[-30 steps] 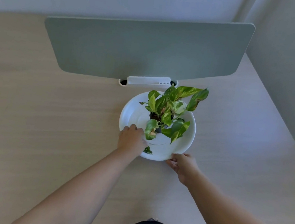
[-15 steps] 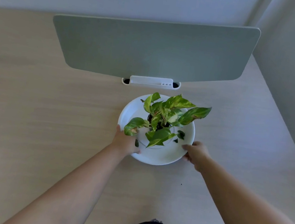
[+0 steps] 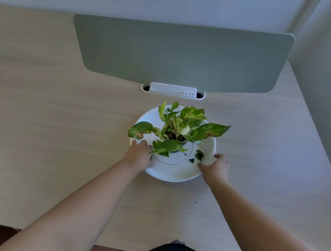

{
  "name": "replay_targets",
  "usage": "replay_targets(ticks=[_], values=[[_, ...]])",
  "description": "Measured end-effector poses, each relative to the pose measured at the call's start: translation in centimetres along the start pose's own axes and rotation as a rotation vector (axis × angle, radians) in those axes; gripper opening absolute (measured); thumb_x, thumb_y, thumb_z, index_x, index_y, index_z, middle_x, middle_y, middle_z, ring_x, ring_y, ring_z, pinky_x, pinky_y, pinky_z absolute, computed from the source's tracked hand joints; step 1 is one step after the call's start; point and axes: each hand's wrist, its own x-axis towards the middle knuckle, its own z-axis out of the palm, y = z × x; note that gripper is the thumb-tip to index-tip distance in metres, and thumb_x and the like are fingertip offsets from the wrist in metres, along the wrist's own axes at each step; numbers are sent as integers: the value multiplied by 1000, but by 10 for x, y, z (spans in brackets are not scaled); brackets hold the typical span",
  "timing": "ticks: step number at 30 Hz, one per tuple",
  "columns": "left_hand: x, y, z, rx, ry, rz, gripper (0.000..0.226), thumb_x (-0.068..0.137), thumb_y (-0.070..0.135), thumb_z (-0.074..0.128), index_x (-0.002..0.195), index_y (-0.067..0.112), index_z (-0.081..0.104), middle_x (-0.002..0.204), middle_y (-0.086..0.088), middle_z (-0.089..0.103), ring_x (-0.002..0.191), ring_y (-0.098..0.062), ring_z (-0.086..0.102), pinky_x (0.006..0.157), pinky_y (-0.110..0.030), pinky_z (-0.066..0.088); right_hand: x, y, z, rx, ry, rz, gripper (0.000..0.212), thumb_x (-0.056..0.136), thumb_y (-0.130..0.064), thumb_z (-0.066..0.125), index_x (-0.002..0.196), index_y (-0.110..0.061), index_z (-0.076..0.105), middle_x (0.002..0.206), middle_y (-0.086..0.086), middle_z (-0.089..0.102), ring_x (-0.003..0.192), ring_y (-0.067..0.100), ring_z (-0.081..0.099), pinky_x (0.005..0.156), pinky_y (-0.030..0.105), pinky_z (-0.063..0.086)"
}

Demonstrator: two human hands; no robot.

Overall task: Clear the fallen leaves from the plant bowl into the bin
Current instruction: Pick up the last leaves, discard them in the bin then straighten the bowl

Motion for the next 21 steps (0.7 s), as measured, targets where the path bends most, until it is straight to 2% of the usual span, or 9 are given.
replay_targets(ticks=[1, 3, 6, 7, 10, 13, 15, 18, 21], values=[[-2, 3, 1, 6, -9, 4, 53, 85, 34, 59, 133, 14, 50, 127, -11, 50, 114, -32, 45, 103, -37, 29, 4, 0, -1, -192, 55, -128, 63, 78, -24, 67, 134, -15, 39, 131, 10, 42, 115, 29, 47, 93, 37, 44], [-4, 8, 3, -28, -30, 1, 47, 84, 38, 59, 127, 18, 55, 127, -8, 52, 116, -30, 46, 105, -39, 27, 9, -4, -1, -465, 56, -349, 64, 82, -27, 58, 141, -19, 35, 143, 6, 34, 130, 29, 34, 107, 38, 32], [-6, 11, 7, -128, -75, -13, 21, 79, 43, 62, 88, 24, 61, 112, -2, 59, 117, -26, 48, 104, -37, 25, 16, -15, 8, -720, -142, -559, 50, 91, -26, 42, 141, -26, 44, 152, -1, 33, 141, 24, 23, 115, 38, 20], [-8, 12, 8, -163, -90, -18, 21, 78, 43, 64, 87, 25, 62, 111, 1, 59, 116, -25, 48, 102, -36, 26, 18, -17, 13, -777, -201, -616, 49, 93, -25, 39, 141, -28, 44, 153, -2, 33, 143, 23, 21, 117, 38, 15], [-15, 12, 7, -221, -74, -10, 37, 80, 49, 62, 109, 28, 67, 125, 7, 56, 121, -24, 42, 105, -34, 27, 20, -25, 24, -884, -323, -689, 53, 93, -18, 35, 145, -25, 39, 155, -3, 31, 144, 21, 22, 118, 35, 13], [-23, 10, -3, -163, -28, -16, 41, 88, 43, 57, 122, 22, 64, 136, 3, 52, 128, -26, 41, 108, -36, 25, 20, -28, 24, -902, -365, -645, 53, 91, -9, 32, 141, -24, 46, 146, -1, 43, 129, 26, 44, 107, 37, 38], [-27, 8, -7, -147, -3, -42, 44, 91, 35, 57, 130, 14, 57, 138, -2, 51, 129, -26, 39, 108, -35, 27, 24, -26, 20, -867, -330, -639, 52, 90, -6, 34, 131, -28, 56, 133, -2, 53, 119, 26, 52, 95, 37, 47], [-31, 8, -7, -164, 28, -51, 48, 90, 36, 60, 131, 13, 55, 136, -5, 52, 126, -25, 42, 107, -35, 30, 33, -19, 13, -769, -280, -647, 54, 85, -1, 40, 126, -29, 60, 130, -2, 55, 123, 25, 47, 96, 39, 47], [-25, 7, 3, -180, -34, -47, 55, 86, 45, 60, 134, 18, 54, 137, -2, 53, 129, -23, 42, 111, -40, 25, 38, -17, 9, -854, -227, -668, 55, 86, -8, 44, 138, -25, 49, 139, 1, 46, 130, 27, 38, 108, 40, 36]])
